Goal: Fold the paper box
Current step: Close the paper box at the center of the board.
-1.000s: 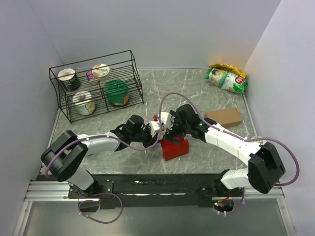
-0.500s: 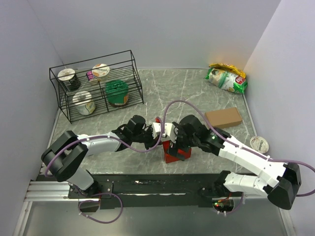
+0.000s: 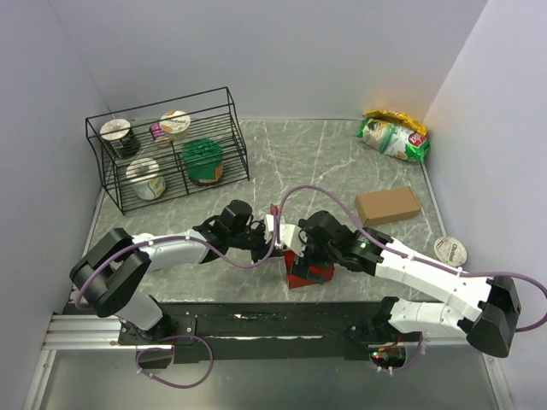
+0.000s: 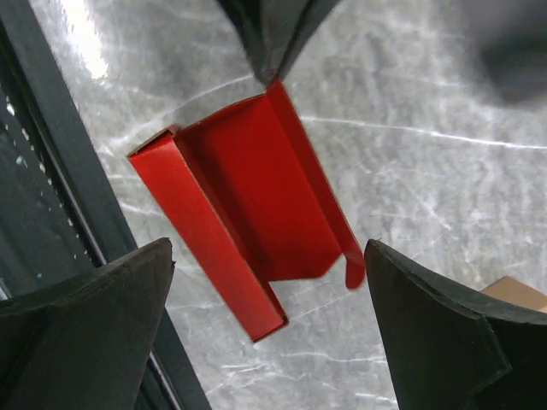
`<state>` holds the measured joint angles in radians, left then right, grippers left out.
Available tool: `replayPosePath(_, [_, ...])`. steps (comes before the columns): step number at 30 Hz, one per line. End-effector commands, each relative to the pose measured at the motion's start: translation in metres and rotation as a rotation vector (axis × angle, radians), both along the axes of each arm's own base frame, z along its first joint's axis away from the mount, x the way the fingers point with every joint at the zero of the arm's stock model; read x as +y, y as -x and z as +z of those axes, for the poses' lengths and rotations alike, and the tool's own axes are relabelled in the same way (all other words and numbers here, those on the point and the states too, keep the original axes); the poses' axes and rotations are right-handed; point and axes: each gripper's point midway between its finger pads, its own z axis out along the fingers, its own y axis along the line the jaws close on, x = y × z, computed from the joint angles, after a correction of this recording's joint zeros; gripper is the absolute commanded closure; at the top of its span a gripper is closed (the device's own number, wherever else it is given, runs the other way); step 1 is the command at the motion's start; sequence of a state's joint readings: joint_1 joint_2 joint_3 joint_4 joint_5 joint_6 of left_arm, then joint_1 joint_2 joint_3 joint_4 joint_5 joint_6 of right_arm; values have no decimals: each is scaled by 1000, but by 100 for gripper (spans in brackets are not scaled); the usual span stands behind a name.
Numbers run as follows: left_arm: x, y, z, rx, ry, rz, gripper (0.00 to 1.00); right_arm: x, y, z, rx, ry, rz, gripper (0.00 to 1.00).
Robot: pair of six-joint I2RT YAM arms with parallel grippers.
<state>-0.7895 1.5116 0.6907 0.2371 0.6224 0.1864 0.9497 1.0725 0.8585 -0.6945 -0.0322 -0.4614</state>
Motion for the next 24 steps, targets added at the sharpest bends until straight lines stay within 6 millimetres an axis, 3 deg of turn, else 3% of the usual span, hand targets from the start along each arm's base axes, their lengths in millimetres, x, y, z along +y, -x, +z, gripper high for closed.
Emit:
replayPosePath(1, [-13,5,38,-48,94,-66,99,3,9,-10,11,11,21,0])
replayPosePath(9, [-12,6,36,-33,85,-75,99,6,27,-14,44,8,44,0])
replayPosePath(17, [-10,16,44,-14,118,-119,99,0,15,30,-56,-204,-91,0])
replayPosePath(24, [-10,22,50,-5,134,-142,99,-7,-14,34,-174,-222,-122,1])
